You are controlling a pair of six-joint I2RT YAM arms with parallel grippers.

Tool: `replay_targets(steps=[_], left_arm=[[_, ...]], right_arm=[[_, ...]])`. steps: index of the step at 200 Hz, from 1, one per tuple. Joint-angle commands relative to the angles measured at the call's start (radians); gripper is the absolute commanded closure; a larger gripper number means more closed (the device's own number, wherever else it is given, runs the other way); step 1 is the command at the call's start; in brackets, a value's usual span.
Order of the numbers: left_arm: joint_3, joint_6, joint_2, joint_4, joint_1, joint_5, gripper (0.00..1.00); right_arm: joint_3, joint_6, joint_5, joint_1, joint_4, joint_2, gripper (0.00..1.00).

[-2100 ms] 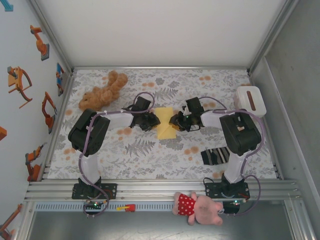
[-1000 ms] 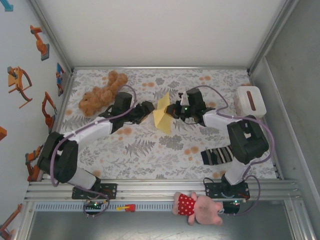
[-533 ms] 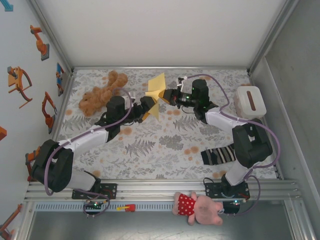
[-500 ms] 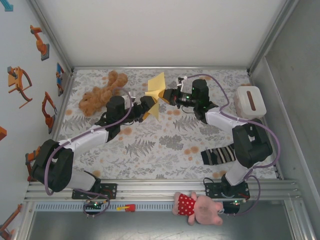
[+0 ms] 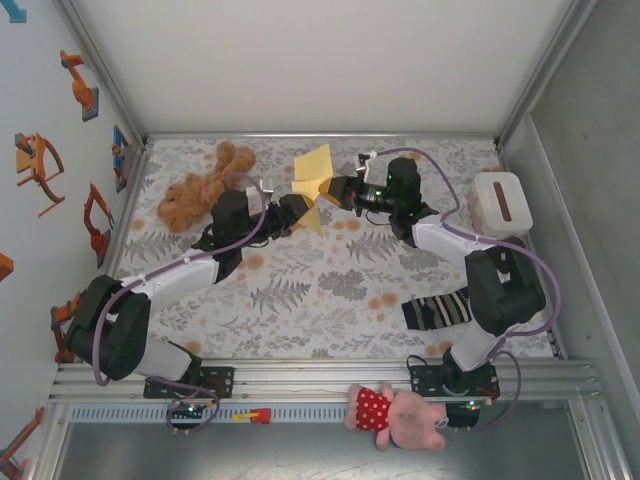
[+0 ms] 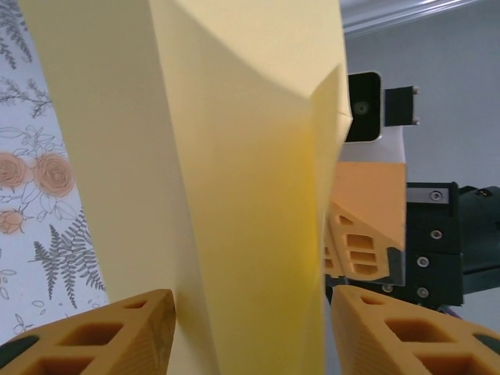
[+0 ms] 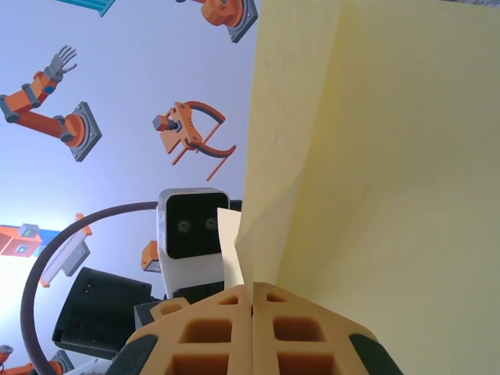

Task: Fold a paper plane with a square sheet of paper (pick it up from the middle)
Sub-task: Turn over the paper at the center of the table.

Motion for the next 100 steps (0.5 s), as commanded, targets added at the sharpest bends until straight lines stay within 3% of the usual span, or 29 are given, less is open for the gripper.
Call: replay_targets(steps=[1, 62, 81, 100], left_arm=[[0.016, 0.019, -0.005, 0.052, 0.003, 0.021, 0.51], [0.025, 0.015, 0.011, 0.053, 0.006, 0.023, 0.73], [0.026, 0.015, 0.012, 0.042, 0.008, 0.023, 0.8], [0.028, 0.024, 0.009, 0.022, 0.009, 0.02, 0.86]], right_arm=[[-0.019, 0.012, -0.026, -0.011, 0.028, 0.0, 1.0], [-0.026, 0.01, -0.023, -0.016, 0.011, 0.007, 1.0], [-0.027, 0.004, -0.017, -0.022, -0.008, 0.004, 0.96], [-0.024, -0.038, -0.004, -0.032, -0.084, -0.011, 0.85]])
